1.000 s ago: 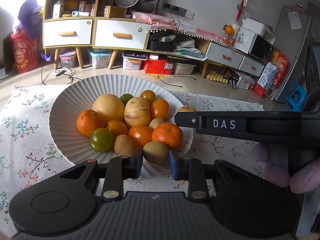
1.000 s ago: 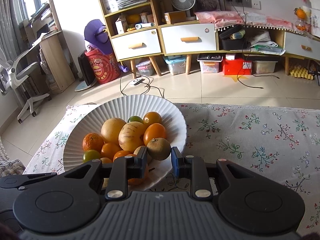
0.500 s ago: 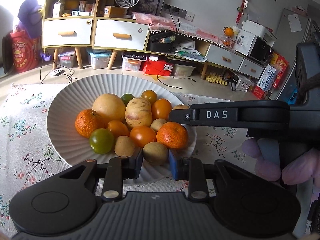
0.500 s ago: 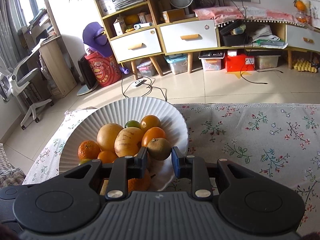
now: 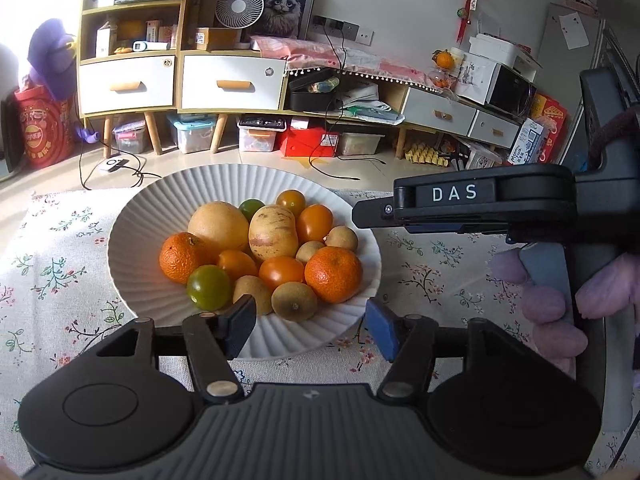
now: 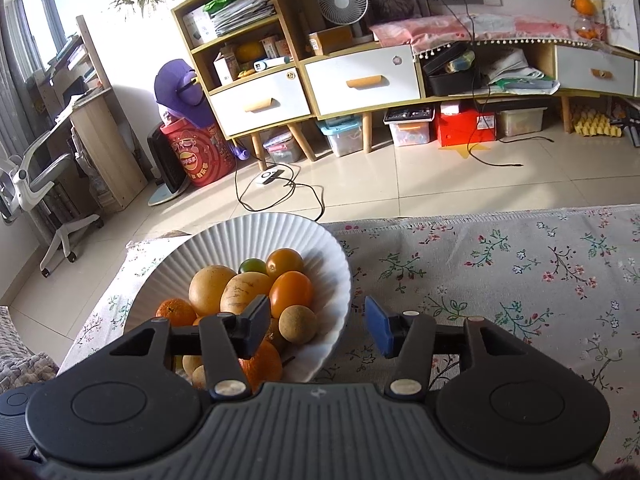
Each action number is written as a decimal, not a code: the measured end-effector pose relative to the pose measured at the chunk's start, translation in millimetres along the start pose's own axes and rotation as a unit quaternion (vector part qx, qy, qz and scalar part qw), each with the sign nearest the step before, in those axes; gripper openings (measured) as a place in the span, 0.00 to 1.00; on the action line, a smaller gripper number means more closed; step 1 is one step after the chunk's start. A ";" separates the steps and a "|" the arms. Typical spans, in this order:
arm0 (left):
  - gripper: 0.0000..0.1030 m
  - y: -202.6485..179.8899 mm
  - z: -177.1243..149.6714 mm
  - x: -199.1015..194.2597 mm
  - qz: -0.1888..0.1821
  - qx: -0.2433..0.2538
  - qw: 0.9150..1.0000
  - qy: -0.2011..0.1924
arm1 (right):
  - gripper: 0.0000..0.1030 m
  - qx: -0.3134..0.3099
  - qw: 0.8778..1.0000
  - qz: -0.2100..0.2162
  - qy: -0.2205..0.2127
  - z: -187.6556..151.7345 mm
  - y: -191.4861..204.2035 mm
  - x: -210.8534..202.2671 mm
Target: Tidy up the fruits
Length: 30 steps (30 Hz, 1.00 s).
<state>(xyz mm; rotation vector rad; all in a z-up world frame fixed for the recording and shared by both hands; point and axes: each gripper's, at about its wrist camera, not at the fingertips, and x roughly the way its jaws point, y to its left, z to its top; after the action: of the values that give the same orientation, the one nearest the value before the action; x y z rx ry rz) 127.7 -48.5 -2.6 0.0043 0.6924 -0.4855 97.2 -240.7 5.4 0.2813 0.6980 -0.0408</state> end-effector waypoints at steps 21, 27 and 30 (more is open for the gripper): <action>0.91 1.2 -10.9 -51.1 0.098 0.000 0.995 0.015 | 0.87 -0.021 0.996 -0.087 0.029 -27.1 17.0 -48.4; 0.91 3.3 -15.6 -63.8 0.121 -0.013 0.992 0.033 | 0.90 -0.040 0.993 -0.104 0.043 -37.1 30.9 -60.7; 0.91 4.0 -16.4 -71.4 0.129 -0.025 0.991 0.036 | 0.92 -0.045 0.991 -0.114 0.049 -41.9 36.6 -68.2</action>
<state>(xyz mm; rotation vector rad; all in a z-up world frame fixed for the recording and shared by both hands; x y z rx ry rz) 72.1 -11.8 27.9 0.0643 0.7631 -0.2196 23.4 -198.1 27.2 0.1173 0.8258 -0.2138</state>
